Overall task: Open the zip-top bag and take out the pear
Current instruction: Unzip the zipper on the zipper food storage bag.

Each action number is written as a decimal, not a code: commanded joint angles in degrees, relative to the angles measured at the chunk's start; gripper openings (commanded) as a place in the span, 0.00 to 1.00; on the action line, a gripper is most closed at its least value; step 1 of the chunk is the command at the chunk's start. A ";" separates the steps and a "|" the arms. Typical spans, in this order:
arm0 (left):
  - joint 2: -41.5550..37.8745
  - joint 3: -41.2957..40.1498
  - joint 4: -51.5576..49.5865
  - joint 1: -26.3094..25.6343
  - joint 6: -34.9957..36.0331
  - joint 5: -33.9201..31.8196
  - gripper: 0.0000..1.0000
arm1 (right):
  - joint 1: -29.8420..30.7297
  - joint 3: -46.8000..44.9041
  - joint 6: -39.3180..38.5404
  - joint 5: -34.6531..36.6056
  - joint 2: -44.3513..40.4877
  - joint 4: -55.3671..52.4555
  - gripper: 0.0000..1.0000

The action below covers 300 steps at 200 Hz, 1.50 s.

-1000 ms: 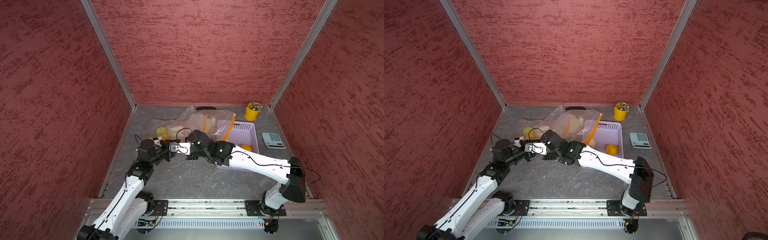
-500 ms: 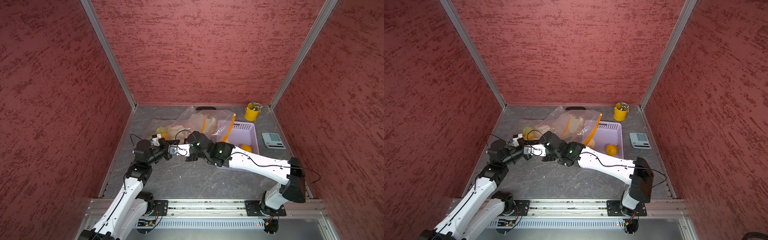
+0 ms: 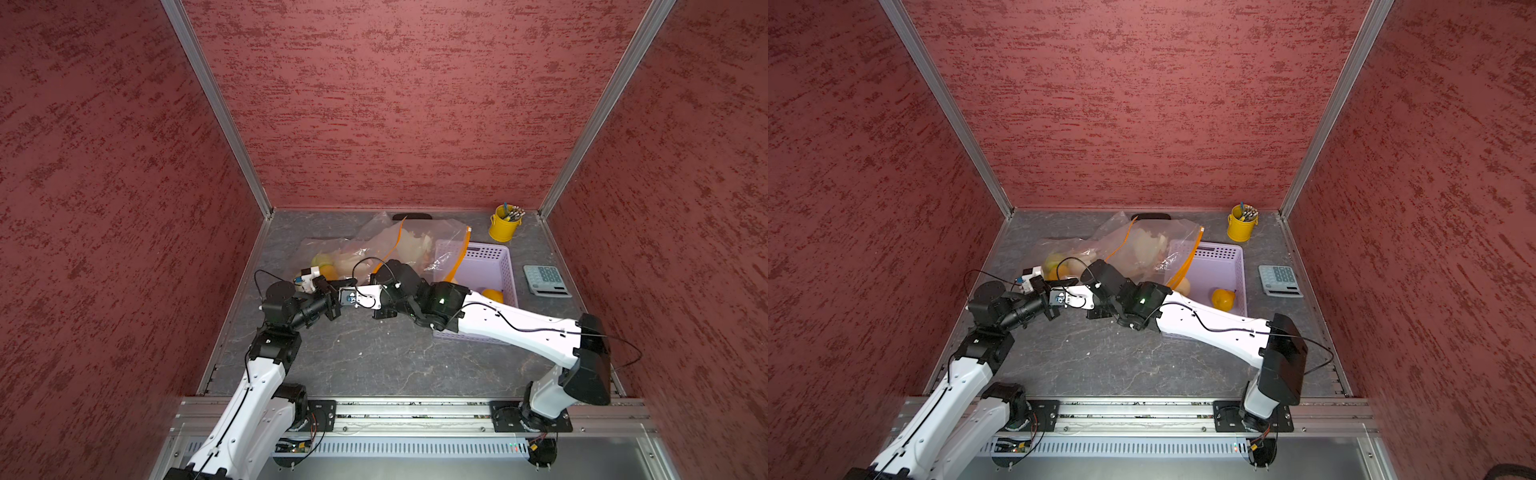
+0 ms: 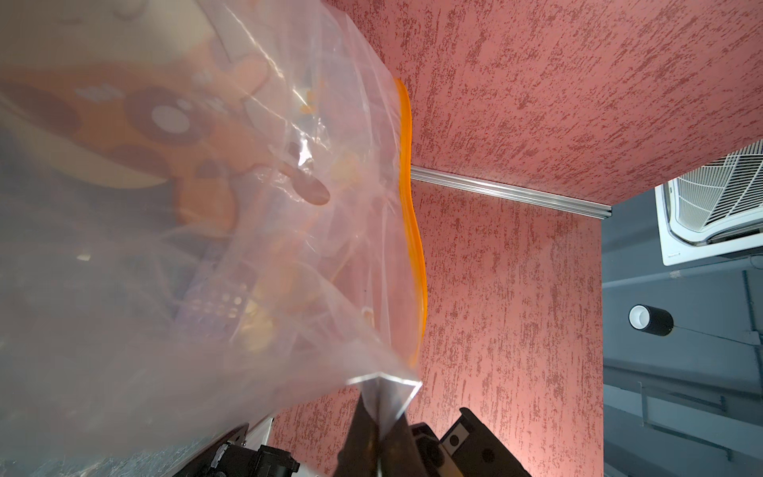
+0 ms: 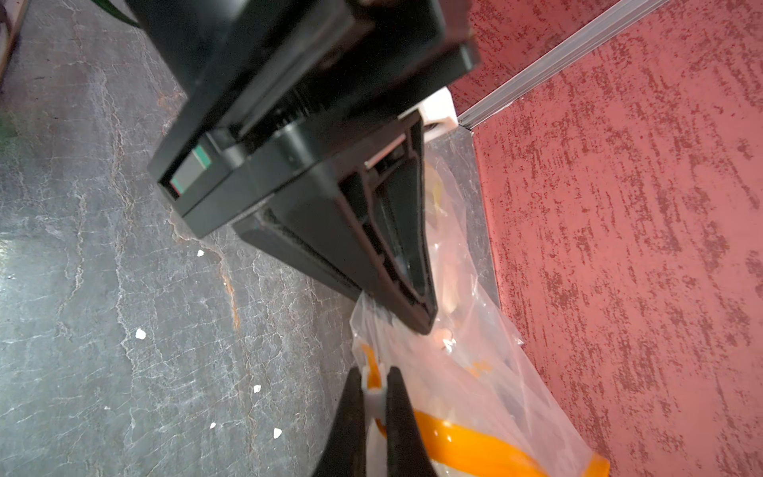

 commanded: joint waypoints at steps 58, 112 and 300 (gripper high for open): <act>-1.33 -1.61 -0.48 2.42 2.42 2.89 0.00 | -3.07 -1.24 -3.29 7.11 -2.67 -0.64 0.00; 0.03 -2.91 2.90 6.80 0.48 7.35 0.00 | -3.87 -2.12 -4.73 6.89 -4.53 -2.13 0.00; -1.97 6.99 -11.51 7.52 11.20 11.93 0.83 | -5.33 -0.57 -2.24 0.24 -3.59 -0.37 0.00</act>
